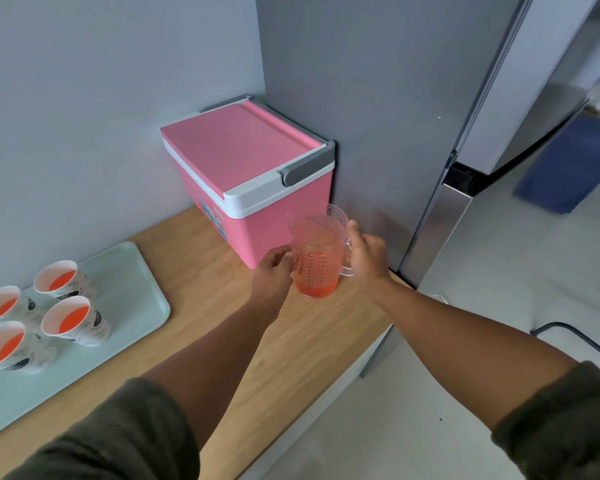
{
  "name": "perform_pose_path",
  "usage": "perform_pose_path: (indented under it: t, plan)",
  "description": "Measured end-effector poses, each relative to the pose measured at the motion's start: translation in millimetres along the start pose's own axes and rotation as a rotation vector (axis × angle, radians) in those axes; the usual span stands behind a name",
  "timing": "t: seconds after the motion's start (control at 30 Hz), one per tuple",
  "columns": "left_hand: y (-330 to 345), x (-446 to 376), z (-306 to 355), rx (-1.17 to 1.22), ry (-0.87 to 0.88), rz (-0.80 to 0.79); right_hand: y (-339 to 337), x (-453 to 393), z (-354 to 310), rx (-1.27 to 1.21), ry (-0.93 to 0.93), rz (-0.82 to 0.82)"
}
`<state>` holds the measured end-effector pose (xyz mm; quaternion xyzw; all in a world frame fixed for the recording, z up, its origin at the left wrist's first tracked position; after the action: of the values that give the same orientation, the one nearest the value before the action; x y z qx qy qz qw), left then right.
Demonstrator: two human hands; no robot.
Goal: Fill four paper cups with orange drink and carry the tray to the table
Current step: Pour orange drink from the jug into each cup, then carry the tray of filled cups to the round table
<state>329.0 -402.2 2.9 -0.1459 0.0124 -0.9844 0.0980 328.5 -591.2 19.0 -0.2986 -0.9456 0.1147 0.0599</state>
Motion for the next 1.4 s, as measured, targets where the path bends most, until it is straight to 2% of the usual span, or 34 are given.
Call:
perform_pose_path:
  t: [0.13,0.27,0.33,0.47,0.57,0.8,1.0,1.2,1.4]
  plan:
    - [-10,6,-2,-0.074,0.06,0.063,2,4,-6,0.0,-0.009,0.026]
    - [-50,12,-17,-0.183,0.068,0.14,0,17,11,0.039,-0.007,0.232]
    - [-80,17,-28,-0.199,0.039,0.186,-6,28,32,0.165,0.04,0.277]
    - [-156,34,-60,-0.248,-0.032,0.289,-2,76,68,0.477,0.067,0.129]
    - [-216,47,-81,-0.237,-0.072,0.345,23,108,74,0.553,0.086,0.054]
    - [-368,78,-101,-0.263,-0.12,0.539,133,171,41,0.752,0.027,-0.295]
    - [-469,98,-106,-0.283,-0.133,0.675,202,201,4,0.874,-0.078,-0.471]
    - [-526,100,-104,-0.367,-0.129,0.722,236,203,-26,0.915,-0.137,-0.508]
    - [-542,85,-103,-0.446,-0.165,0.711,264,199,-42,0.913,-0.136,-0.52]
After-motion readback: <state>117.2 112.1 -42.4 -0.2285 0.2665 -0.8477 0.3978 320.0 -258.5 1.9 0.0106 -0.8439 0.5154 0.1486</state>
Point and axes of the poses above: each hand's wrist, its own x-axis away from the middle knuckle, its own y-axis out of the palm, z = x × y, the point moved 2 cm from there along -x, towards the middle knuckle, and after that the axes turned 10 degrees about z, right-handed, at the moved point
